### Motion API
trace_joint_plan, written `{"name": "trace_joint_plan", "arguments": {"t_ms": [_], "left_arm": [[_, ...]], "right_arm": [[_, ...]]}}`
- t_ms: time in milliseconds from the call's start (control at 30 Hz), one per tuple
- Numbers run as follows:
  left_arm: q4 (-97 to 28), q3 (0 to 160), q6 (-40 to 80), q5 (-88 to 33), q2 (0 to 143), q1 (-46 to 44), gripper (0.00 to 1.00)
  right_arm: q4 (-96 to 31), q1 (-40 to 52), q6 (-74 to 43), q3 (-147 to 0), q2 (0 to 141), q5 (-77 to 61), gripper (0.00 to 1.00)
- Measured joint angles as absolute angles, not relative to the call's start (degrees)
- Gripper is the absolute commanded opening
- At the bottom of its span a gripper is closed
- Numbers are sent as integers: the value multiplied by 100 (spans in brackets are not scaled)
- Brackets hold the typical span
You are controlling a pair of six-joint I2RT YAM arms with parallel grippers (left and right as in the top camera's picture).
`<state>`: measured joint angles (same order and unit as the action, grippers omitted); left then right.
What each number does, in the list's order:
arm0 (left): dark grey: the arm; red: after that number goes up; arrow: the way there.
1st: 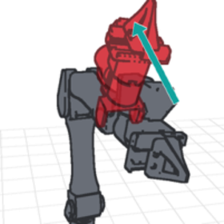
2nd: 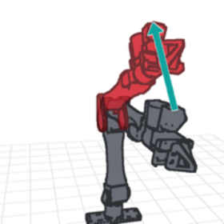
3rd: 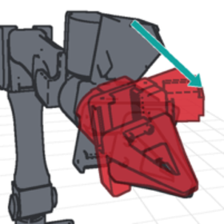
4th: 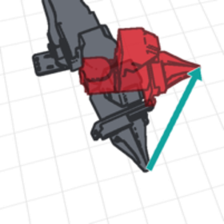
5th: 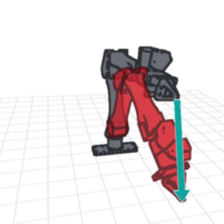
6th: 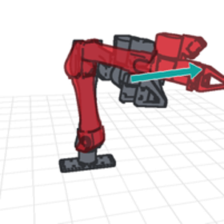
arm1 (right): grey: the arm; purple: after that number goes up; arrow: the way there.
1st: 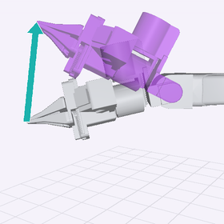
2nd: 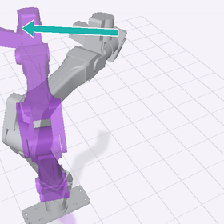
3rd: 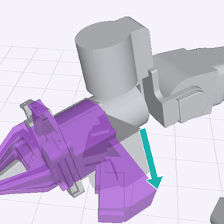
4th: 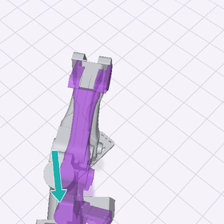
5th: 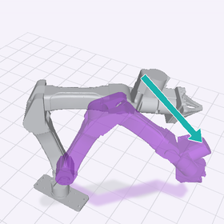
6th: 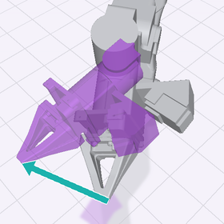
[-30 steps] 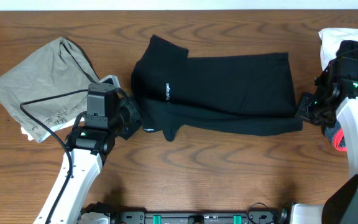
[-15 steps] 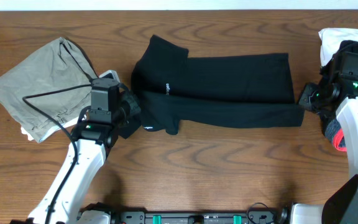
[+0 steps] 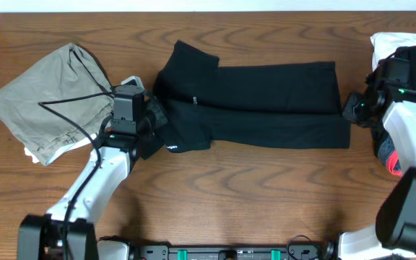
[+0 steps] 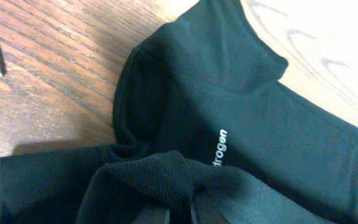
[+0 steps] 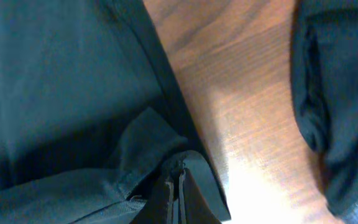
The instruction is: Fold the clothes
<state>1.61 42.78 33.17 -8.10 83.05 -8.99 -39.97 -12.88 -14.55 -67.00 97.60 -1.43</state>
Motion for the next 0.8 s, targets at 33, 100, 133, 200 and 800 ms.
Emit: {"name": "trace_joint_plan", "arguments": {"t_ms": [33, 100, 133, 200, 800], "left_arm": [[237, 4278, 3317, -810, 8392, -899, 6], [390, 4278, 3317, -810, 8562, -899, 6], [478, 4278, 3317, -810, 8650, -899, 6], [650, 4278, 3317, -808, 8812, -899, 6], [620, 4278, 3253, -727, 9406, -899, 9]], "right_arm": [[-3920, -1288, -1459, -6700, 9832, -141, 1], [-3798, -1288, -1466, -6700, 9942, -137, 1], [-3736, -1288, -1468, -6700, 9988, -137, 1], [-3653, -1288, -1468, -6700, 10057, -132, 1], [-3568, -1288, -1490, -6700, 10165, -106, 11]]}}
